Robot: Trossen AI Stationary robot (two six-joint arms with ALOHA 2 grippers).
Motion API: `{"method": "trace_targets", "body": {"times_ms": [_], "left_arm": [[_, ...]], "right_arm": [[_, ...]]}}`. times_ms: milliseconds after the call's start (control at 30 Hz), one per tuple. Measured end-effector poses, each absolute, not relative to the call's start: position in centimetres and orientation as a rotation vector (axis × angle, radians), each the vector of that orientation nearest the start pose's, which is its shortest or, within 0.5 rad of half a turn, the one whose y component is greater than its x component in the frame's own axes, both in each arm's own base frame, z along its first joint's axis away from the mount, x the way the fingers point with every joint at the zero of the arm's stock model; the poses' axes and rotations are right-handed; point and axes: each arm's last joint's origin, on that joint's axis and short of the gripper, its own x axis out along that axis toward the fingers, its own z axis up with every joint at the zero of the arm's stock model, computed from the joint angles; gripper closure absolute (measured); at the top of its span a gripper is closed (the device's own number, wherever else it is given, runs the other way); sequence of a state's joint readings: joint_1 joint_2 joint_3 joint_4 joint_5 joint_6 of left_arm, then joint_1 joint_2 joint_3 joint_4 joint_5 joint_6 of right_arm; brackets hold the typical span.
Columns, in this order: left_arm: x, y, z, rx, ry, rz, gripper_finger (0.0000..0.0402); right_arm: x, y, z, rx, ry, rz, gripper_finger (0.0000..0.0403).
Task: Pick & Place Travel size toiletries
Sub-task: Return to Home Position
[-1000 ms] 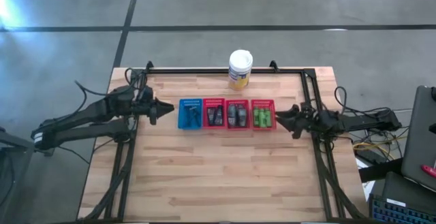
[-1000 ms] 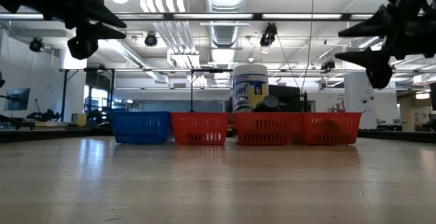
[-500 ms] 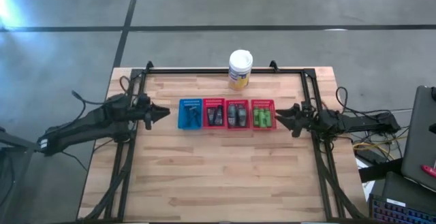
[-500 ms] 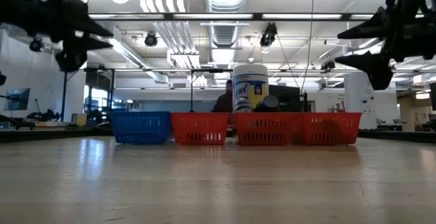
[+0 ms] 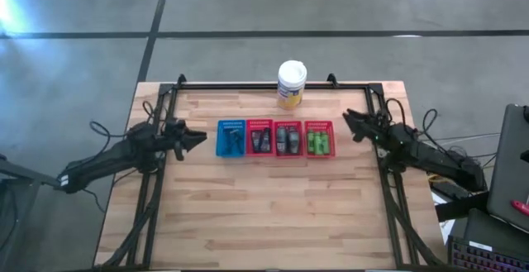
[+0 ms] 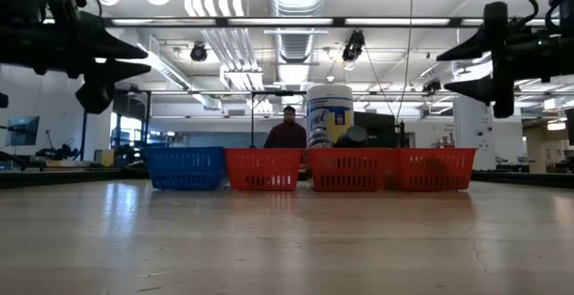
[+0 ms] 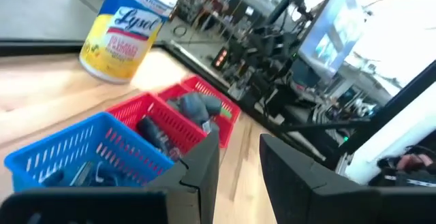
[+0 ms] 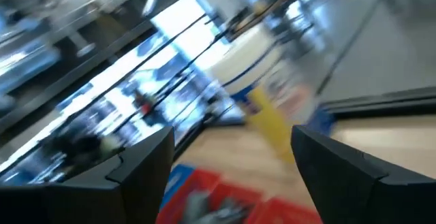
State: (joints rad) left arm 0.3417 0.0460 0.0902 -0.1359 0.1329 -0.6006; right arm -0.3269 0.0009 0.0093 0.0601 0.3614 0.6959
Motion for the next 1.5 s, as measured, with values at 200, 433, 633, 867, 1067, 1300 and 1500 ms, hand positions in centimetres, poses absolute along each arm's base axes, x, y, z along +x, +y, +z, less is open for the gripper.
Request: {"method": "trace_targets", "body": {"times_ms": [200,433,633,867,1067,1300,1500], "left_arm": [[9.1,3.3,17.2,-0.581,-0.141,0.232,0.0291],[8.4,4.9,17.3,-0.567,-0.195,0.392,0.0291],[7.0,6.7,17.2,-0.548,-0.259,0.629,0.0291],[4.1,8.8,17.2,-0.505,-0.363,0.985,0.0291],[1.8,9.5,17.1,-0.467,-0.433,1.229,0.0291],[1.0,9.7,17.1,-0.447,-0.47,1.349,0.0291],[1.2,9.6,17.1,-0.453,-0.463,1.325,0.0291]], "right_arm": [[7.5,-6.0,17.2,0.637,-0.389,-0.865,0.0091],[5.6,-7.7,17.2,0.593,-0.481,-1.117,0.0069],[4.3,-8.6,17.2,0.56,-0.538,-1.275,0.0051],[3.0,-9.1,17.2,0.529,-0.586,-1.407,0.0047],[2.4,-9.2,17.2,0.515,-0.607,-1.468,0.0065],[1.7,-9.4,17.2,0.495,-0.634,-1.543,0.0084],[1.0,-9.5,17.2,0.477,-0.658,-1.611,0.01]]}}
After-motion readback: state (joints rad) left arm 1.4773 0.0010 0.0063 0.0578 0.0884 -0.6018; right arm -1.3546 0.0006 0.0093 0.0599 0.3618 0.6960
